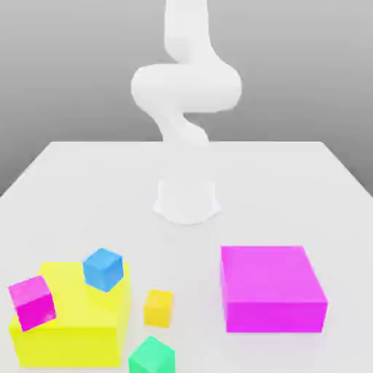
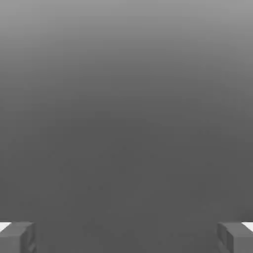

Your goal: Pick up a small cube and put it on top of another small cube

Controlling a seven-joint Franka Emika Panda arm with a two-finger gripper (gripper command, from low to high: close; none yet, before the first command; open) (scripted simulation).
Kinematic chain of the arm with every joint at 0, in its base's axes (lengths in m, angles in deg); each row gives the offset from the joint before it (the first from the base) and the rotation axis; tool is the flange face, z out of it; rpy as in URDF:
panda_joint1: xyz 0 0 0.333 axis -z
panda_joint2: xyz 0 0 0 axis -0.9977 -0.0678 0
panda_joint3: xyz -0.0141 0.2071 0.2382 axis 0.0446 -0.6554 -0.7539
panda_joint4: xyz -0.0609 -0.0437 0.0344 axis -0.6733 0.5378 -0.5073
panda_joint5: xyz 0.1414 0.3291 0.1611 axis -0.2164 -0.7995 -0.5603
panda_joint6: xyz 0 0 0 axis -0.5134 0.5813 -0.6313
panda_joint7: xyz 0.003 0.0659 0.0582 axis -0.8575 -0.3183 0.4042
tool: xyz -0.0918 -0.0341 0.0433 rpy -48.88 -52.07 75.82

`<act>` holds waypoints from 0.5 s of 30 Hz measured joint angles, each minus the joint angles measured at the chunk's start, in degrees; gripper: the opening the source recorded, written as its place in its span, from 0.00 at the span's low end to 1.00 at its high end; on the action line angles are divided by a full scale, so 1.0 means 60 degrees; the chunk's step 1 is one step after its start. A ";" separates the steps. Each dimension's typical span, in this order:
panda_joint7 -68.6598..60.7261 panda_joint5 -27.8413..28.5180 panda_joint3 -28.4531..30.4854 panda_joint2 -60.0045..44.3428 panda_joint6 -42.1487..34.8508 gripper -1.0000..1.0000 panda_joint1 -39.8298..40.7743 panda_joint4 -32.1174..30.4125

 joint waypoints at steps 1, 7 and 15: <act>-0.0433 -0.0123 0.0220 -0.0374 0.0112 0.50 -0.0207 -0.0027; -0.2915 -0.0894 0.1413 -0.2471 0.0738 0.50 -0.1292 -0.0177; -0.6362 -0.2161 0.2346 -0.5274 0.1530 0.50 -0.2063 -0.0365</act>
